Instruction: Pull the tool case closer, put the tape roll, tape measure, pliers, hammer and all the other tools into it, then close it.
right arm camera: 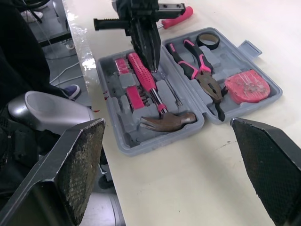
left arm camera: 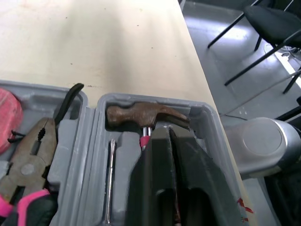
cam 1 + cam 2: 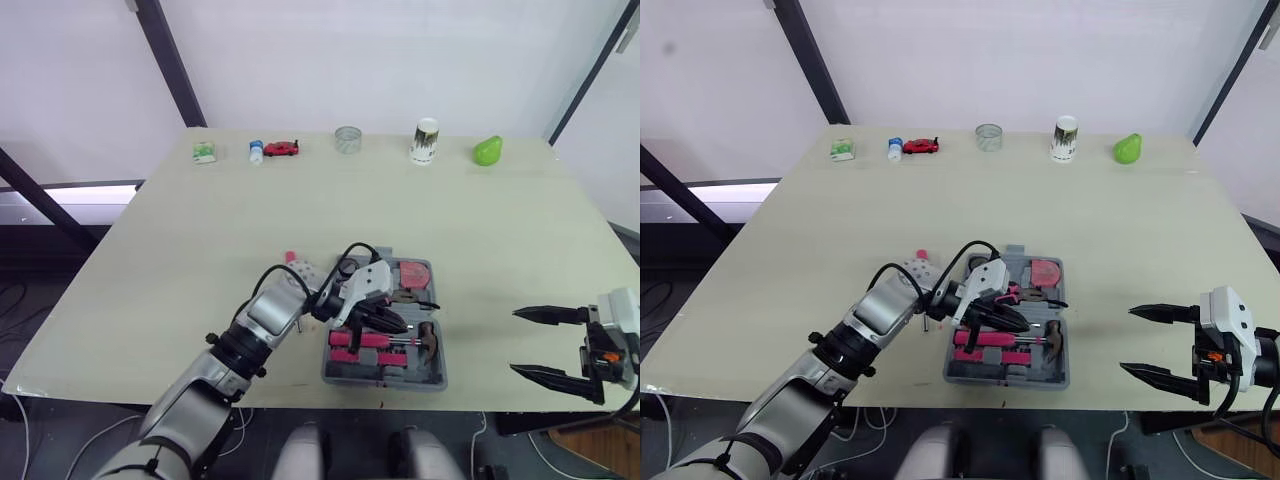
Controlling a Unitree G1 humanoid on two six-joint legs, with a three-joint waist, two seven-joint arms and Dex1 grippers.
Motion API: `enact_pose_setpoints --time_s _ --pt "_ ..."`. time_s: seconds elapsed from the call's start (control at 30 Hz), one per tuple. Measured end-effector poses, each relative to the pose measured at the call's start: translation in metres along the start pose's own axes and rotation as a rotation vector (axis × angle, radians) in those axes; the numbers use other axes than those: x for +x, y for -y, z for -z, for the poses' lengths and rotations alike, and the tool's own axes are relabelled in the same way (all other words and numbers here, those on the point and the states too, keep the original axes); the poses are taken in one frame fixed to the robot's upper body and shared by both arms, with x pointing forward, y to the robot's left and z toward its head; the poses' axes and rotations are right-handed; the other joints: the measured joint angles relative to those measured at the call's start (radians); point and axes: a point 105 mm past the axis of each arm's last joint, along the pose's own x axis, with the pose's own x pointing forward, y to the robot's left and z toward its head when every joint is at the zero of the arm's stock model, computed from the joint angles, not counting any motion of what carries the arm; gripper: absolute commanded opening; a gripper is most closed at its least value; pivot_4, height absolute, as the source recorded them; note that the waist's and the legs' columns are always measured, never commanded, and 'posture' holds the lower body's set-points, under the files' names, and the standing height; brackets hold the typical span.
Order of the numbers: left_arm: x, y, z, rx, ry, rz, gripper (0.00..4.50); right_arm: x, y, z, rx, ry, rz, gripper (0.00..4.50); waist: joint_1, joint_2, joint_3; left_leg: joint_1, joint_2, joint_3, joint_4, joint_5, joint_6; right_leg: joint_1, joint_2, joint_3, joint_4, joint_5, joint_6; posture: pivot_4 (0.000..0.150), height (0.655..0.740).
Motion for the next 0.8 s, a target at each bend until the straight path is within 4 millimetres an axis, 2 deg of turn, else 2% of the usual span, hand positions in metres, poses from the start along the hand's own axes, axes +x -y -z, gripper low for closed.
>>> enact_pose_setpoints --time_s 0.23,0.3,0.47,0.57,0.8 --pt "0.0 -0.004 0.034 0.006 -0.089 -0.038 0.08 0.0 0.002 -0.002 -0.005 0.004 0.007 4.5 -0.002 0.0 0.0 0.0 0.0 -0.001 0.0 0.0 0.0 0.0 0.0 0.0 0.0 0.0 0.0 0.15 0.74" --pt "0.003 -0.005 0.048 0.081 -0.163 -0.04 0.08 0.001 0.003 -0.004 -0.01 0.007 0.01 4.5 -0.002 0.0 0.0 0.001 0.0 -0.001 0.0 0.0 0.0 0.001 0.0 0.0 0.0 0.0 0.0 0.15 0.74" --pt "0.007 -0.005 0.051 0.203 -0.21 -0.029 0.08 0.002 0.004 -0.005 -0.01 0.007 0.011 4.5 -0.001 0.001 -0.006 0.007 0.0 -0.001 -0.001 0.0 0.0 0.009 0.001 0.0 -0.002 0.0 0.0 0.15 0.74" --pt "0.008 -0.005 0.056 0.23 -0.215 -0.035 0.08 0.004 0.002 -0.007 -0.019 0.007 0.003 4.5 -0.002 0.001 -0.011 0.019 0.0 -0.001 -0.004 0.0 0.0 0.02 0.001 0.0 -0.005 -0.004 0.0 0.15 0.74" --pt "0.013 -0.001 0.068 0.272 -0.187 -0.067 0.08 0.013 0.002 -0.007 -0.005 0.024 -0.003 4.5 -0.005 0.002 -0.038 0.024 0.001 -0.001 -0.006 -0.001 0.001 0.026 0.0 0.0 -0.01 -0.004 -0.001 0.15 0.74"
